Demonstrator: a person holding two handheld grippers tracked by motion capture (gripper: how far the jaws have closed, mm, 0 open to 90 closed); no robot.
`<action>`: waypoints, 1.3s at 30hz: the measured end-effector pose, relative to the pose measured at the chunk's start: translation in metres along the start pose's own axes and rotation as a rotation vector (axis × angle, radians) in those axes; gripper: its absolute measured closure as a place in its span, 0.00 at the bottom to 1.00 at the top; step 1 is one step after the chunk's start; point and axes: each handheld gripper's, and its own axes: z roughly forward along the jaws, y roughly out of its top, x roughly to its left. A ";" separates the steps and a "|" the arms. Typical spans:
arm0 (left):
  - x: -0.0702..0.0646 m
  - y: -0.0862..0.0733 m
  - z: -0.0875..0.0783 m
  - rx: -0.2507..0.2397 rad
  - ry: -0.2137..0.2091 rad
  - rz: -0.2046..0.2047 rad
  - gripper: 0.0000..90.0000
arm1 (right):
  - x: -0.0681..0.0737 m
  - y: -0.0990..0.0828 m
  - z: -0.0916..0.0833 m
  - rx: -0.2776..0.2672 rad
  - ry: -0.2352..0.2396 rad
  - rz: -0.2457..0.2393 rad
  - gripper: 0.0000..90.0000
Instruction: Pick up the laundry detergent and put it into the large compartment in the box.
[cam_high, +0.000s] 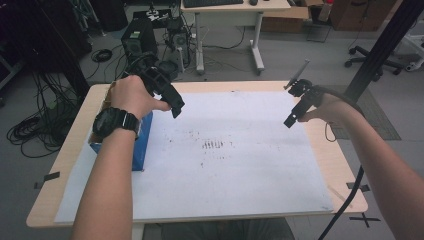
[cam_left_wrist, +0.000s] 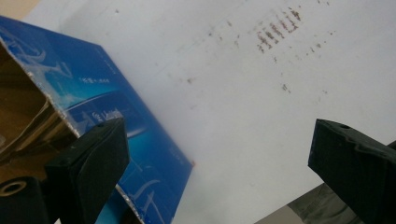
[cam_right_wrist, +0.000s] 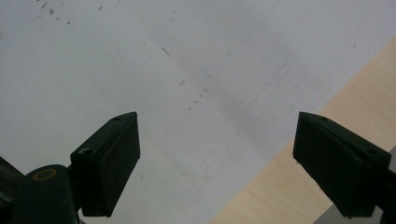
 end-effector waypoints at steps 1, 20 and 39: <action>-0.004 0.001 0.001 -0.003 -0.004 0.021 0.06 | 0.000 0.000 0.000 -0.001 0.000 0.001 0.16; -0.039 0.008 0.011 0.009 -0.039 0.217 0.07 | 0.003 -0.001 0.001 0.000 -0.003 -0.005 0.16; -0.065 0.001 0.031 0.004 -0.092 0.356 0.07 | 0.005 0.001 0.005 -0.001 0.001 -0.023 0.16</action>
